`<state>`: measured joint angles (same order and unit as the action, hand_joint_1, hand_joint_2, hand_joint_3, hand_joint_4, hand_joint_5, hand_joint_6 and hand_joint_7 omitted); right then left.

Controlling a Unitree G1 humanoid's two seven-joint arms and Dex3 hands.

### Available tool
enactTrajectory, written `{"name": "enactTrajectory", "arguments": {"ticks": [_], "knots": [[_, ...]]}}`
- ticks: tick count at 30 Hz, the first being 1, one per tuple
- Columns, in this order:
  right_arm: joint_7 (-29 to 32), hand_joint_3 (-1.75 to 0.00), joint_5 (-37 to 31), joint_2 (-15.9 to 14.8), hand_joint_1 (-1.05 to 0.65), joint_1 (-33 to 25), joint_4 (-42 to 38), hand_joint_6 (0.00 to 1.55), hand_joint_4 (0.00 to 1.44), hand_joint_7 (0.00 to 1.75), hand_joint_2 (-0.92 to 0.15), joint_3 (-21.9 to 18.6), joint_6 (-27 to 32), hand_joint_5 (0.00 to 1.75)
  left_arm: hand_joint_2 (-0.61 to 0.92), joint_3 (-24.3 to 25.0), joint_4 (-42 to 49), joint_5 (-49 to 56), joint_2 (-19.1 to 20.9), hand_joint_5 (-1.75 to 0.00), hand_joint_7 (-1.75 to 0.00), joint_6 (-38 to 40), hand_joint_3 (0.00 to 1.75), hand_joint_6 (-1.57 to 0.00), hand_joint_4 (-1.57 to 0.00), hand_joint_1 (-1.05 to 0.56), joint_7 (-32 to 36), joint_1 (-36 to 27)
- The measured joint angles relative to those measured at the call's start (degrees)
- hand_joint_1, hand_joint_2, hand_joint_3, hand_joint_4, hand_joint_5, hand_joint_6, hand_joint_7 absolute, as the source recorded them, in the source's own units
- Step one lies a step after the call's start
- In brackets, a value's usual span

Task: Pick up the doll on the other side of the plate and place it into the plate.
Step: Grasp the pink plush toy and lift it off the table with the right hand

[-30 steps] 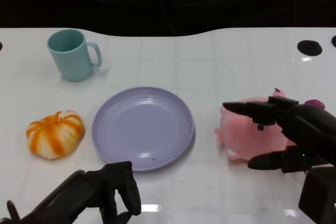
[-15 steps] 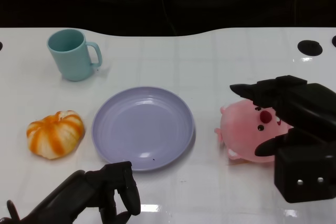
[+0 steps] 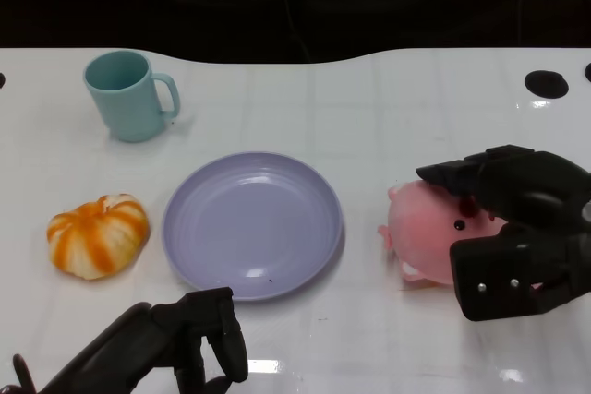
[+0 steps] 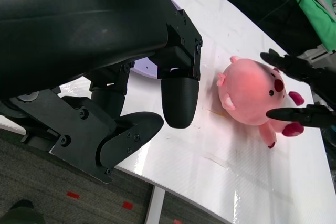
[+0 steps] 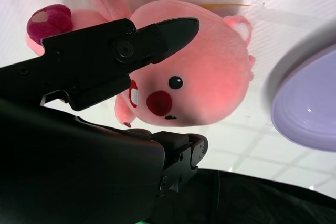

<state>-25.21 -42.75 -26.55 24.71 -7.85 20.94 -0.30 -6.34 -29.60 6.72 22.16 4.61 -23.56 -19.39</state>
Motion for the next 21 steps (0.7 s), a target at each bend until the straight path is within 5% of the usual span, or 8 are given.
{"name": "enactTrajectory", "arguments": {"ticks": [14,20,21], "knots": [[3.7,-0.1,-1.2,4.2,-0.88,9.7,-18.3,0.14,0.06,0.01,-0.92,5.3,-0.5,0.18,0.62,0.2,-0.7,0.1,-0.1,-1.75,-1.65,0.2,1.05,-0.47,-0.61,-0.18,0.0,-0.1],[9.9,-0.18,-1.0,6.4,-0.72,12.0,-25.4,0.61,0.54,0.09,-0.92,6.9,-2.7,0.24,0.62,0.2,-0.6,0.2,-0.1,-1.75,-1.66,0.2,1.06,-0.48,-0.61,-0.2,0.0,0.0],[11.1,-0.15,-0.3,6.9,-0.61,12.0,-26.2,0.73,0.65,0.1,-0.92,6.6,-2.9,0.36,0.62,0.2,-0.6,0.2,-0.1,-1.75,-1.65,0.2,1.06,-0.48,-0.61,-0.2,0.0,0.0]]}}
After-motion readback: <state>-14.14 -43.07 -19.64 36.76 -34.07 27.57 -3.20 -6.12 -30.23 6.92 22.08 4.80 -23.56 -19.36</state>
